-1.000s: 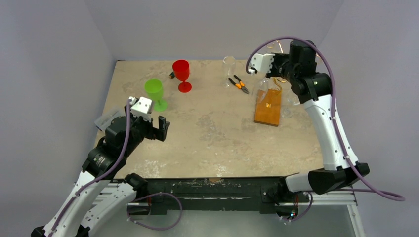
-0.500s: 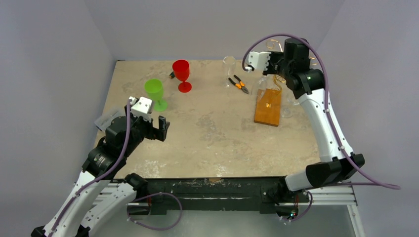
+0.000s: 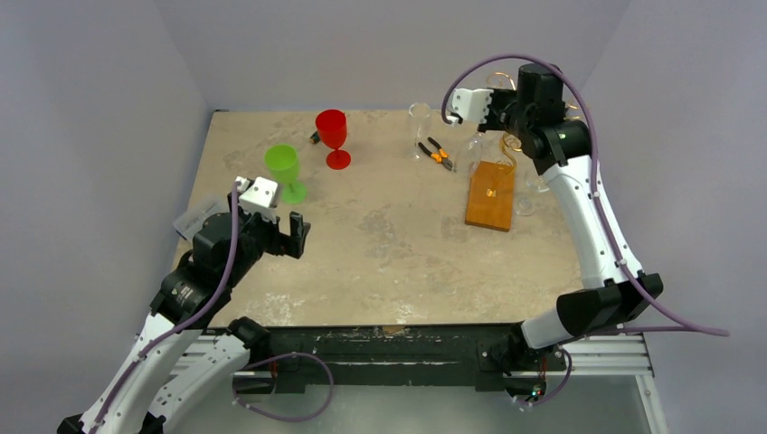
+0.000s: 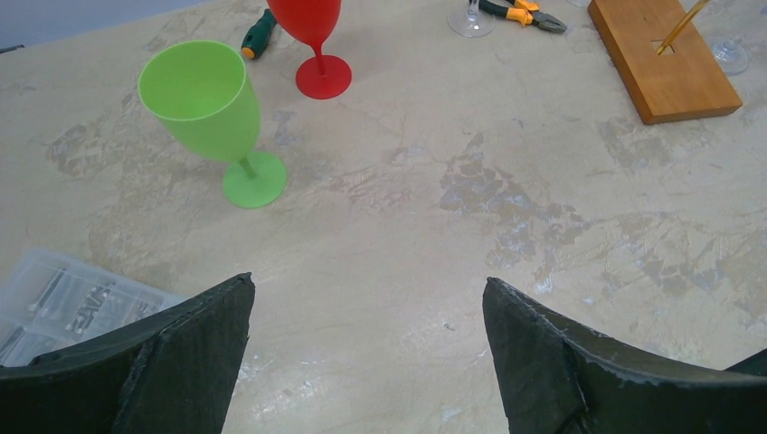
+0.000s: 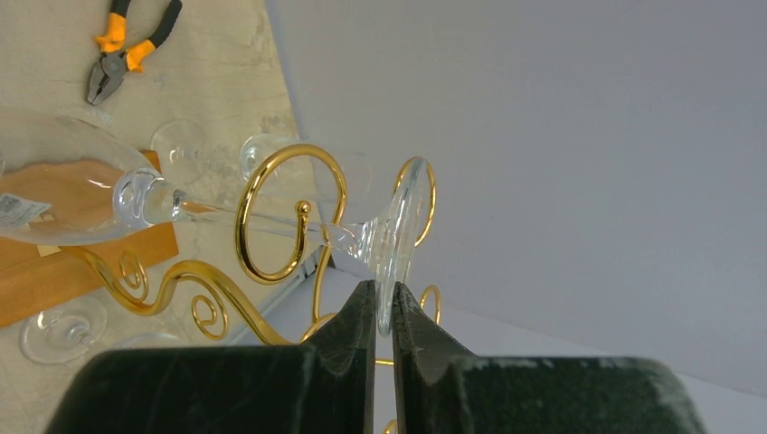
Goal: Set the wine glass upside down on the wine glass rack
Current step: Turn the wine glass upside down at the wine rack, then pick up the wine glass at the center of the board.
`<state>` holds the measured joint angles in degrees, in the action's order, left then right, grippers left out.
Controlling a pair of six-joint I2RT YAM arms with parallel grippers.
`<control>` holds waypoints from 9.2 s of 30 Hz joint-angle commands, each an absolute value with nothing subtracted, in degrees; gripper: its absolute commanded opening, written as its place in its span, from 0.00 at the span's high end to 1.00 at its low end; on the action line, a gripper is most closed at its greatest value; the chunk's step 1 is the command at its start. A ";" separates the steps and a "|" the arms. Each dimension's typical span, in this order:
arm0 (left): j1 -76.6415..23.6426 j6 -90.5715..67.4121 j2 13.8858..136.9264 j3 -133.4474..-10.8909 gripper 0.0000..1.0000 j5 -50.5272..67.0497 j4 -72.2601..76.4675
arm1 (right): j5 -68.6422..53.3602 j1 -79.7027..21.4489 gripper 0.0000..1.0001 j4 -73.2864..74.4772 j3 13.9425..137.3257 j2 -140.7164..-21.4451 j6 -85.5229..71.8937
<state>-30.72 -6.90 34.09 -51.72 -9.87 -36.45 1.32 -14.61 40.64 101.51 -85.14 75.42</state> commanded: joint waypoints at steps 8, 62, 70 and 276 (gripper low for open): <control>-30.15 -7.21 33.38 -51.68 0.07 -9.07 -34.09 | -0.73 -17.29 1.00 35.74 104.00 -82.98 74.05; -30.03 -7.38 33.06 -51.58 0.07 -8.53 -34.12 | 3.00 -19.71 0.84 42.81 97.42 -77.94 75.15; -30.03 -7.38 33.09 -51.54 0.07 -8.50 -34.13 | 2.26 -19.75 0.77 45.02 98.47 -77.98 75.41; -28.86 -7.37 31.29 -51.16 0.08 -4.83 -33.93 | -8.06 22.24 0.81 25.11 75.57 -83.04 -13.10</control>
<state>-29.26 -6.92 31.24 -51.64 -5.65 -36.45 -8.49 21.93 24.23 72.47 -83.26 -14.26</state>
